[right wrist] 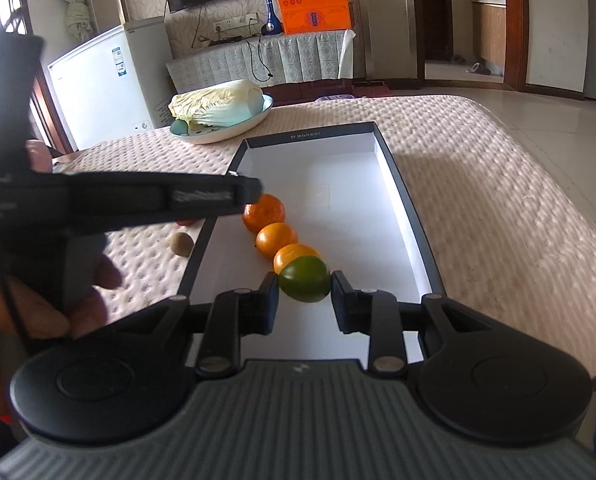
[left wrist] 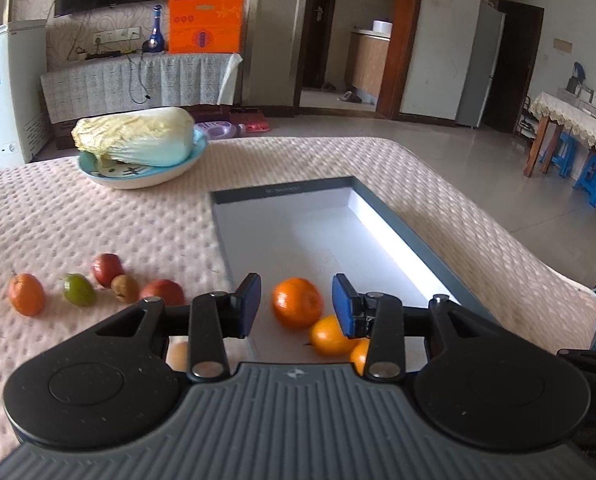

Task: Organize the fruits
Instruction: 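Open the right gripper to drop the lime into the box while the left tool withdraws, then move both tools back toward the fruit lying on the bed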

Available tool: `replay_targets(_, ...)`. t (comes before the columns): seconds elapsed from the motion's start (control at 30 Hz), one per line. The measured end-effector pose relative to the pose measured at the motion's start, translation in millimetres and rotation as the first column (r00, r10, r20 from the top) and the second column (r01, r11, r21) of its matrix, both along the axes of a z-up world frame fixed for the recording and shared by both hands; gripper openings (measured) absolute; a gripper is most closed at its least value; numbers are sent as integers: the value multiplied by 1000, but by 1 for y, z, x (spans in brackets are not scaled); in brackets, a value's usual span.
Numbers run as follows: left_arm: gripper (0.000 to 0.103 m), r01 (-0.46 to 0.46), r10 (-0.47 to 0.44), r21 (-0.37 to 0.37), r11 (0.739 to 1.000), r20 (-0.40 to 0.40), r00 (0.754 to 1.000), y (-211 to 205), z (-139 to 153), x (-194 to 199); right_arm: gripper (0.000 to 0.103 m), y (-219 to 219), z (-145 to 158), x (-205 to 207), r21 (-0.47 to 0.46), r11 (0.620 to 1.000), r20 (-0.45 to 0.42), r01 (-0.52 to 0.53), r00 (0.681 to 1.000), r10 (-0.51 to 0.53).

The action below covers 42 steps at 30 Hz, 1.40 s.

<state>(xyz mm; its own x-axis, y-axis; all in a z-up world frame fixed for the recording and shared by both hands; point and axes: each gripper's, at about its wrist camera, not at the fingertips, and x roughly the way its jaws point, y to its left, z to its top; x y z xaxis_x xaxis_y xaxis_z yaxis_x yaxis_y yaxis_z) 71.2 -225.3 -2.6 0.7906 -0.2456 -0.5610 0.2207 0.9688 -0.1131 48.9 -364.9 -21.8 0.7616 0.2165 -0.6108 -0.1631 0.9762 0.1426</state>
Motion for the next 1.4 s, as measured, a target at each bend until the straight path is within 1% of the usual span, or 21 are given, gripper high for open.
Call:
replay_targets(0.23,45,-59,59,-18,998,-2,998,35,8,-2,32,2,-3,10,-10,999,12,46,999,-46)
replay_targets(0.47,45,-99,99,-13,995,-3,995,70,11,-4,33,2,-7,20,-11,997,13,76,997,-75)
replay_targets(0.7,45,-133,133,1,991,-4,991,94,12,-6,33,5,-7,24,-11,995,26,97,995,-97)
replay_targets(0.77,45,-144,144,3,990,-5,990,100,12,-7,38,7,-6,24,-5,995,35,96,995,-96)
replay_targets(0.9,45,-158,158,4,987,-4,987,110,12,-7,38,12,-2,23,-20,995,59,95,994,-93)
replay_targets(1.03,45,-168,168,6,986,-5,986,115,12,-8,38,23,4,18,-19,997,88,71,994,-69)
replay_targets(1.23,45,-178,178,5,984,-10,984,121,11,-7,38,55,11,11,-20,1000,117,-20,993,22)
replay_targets(1.4,45,-183,184,12,983,-15,983,125,9,-7,37,78,14,7,-16,997,125,-80,989,82)
